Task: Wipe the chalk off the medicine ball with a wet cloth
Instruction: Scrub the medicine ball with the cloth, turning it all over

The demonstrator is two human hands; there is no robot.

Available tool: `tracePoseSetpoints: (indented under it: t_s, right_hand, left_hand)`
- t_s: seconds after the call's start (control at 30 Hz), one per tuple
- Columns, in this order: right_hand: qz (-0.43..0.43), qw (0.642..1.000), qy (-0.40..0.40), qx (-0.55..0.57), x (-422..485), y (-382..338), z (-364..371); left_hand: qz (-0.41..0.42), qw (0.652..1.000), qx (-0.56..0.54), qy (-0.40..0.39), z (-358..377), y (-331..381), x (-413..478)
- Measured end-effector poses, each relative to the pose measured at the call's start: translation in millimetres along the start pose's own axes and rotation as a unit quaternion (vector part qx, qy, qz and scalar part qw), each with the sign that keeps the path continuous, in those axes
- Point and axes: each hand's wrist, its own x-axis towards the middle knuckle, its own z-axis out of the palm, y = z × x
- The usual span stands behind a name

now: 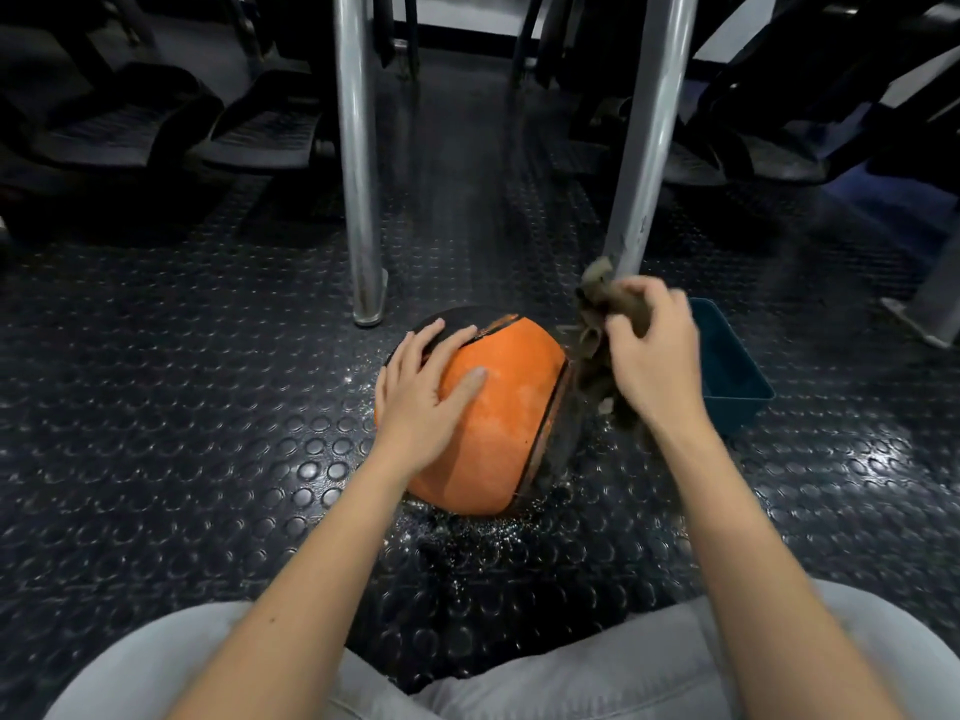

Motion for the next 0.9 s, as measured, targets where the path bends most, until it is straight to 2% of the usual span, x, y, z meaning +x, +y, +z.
tracePoseSetpoints:
  t_s: [0.07,0.13,0.17,0.23,0.3,0.33,0.37,0.4,0.47,0.53,0.57,0.6,0.67,0.7,0.73,0.77,0.83,0.9]
  right_hand:
    - [-0.12,0.992,0.02,0.034,-8,-15,3]
    - [-0.216,0.975,-0.048,-0.013,-33,-11,23]
    - [-0.223,0.97,-0.081,-0.048,-44,1,32]
    - [-0.143,0.98,-0.081,-0.112,-46,31,34]
    - [0.022,0.979,-0.069,-0.19,-32,54,21]
    - [0.078,0.976,-0.065,-0.193,-26,58,14]
    - [0.091,0.981,-0.055,-0.164,-22,54,12]
    - [0.065,0.99,-0.042,-0.115,-21,41,15]
    - [-0.056,0.997,-0.029,-0.036,-32,11,24]
    - [-0.174,0.982,-0.065,-0.042,-47,5,36]
    - [-0.179,0.979,-0.074,-0.063,-50,16,38]
    - [-0.136,0.985,-0.068,-0.075,-45,27,36]
    - [0.017,0.992,-0.049,-0.113,-33,46,27]
    - [0.063,0.991,-0.029,-0.119,-30,49,21]
    - [0.062,0.994,0.006,-0.094,-24,42,16]
    - [0.027,0.997,0.046,-0.049,-21,29,14]
    - [-0.105,0.988,0.109,0.024,-25,2,12]
    - [-0.231,0.97,0.076,0.004,-33,-1,21]
  left_hand:
    - [-0.013,1.0,-0.011,0.004,-2,0,1]
    - [-0.007,1.0,-0.01,0.002,-2,1,1]
    - [-0.003,1.0,-0.012,-0.003,-3,2,1]
    - [0.0,1.0,-0.018,-0.022,-5,3,1]
    - [0.001,0.999,-0.025,-0.031,-5,3,-2]
    - [0.001,0.999,-0.028,-0.025,-5,2,-2]
    - [-0.001,0.999,-0.031,-0.019,-6,1,-3]
    - [-0.003,0.999,-0.033,-0.013,-6,1,-2]
    - [-0.01,0.999,-0.031,-0.017,-7,1,-3]
    - [-0.003,0.999,-0.028,-0.02,-7,2,-2]
    - [0.002,0.999,-0.03,-0.022,-6,2,-3]
    - [0.006,0.999,-0.031,-0.024,-6,3,-3]
    - [-0.002,0.999,-0.025,-0.028,-6,3,-3]
    - [-0.003,0.999,-0.021,-0.028,-5,3,-3]
    - [0.001,0.999,-0.023,-0.024,-5,2,-3]
    - [0.0,0.999,-0.029,-0.017,-5,2,-4]
    - [-0.007,0.999,-0.029,-0.016,-5,2,-2]
    - [-0.001,1.0,-0.027,-0.013,-5,1,-2]
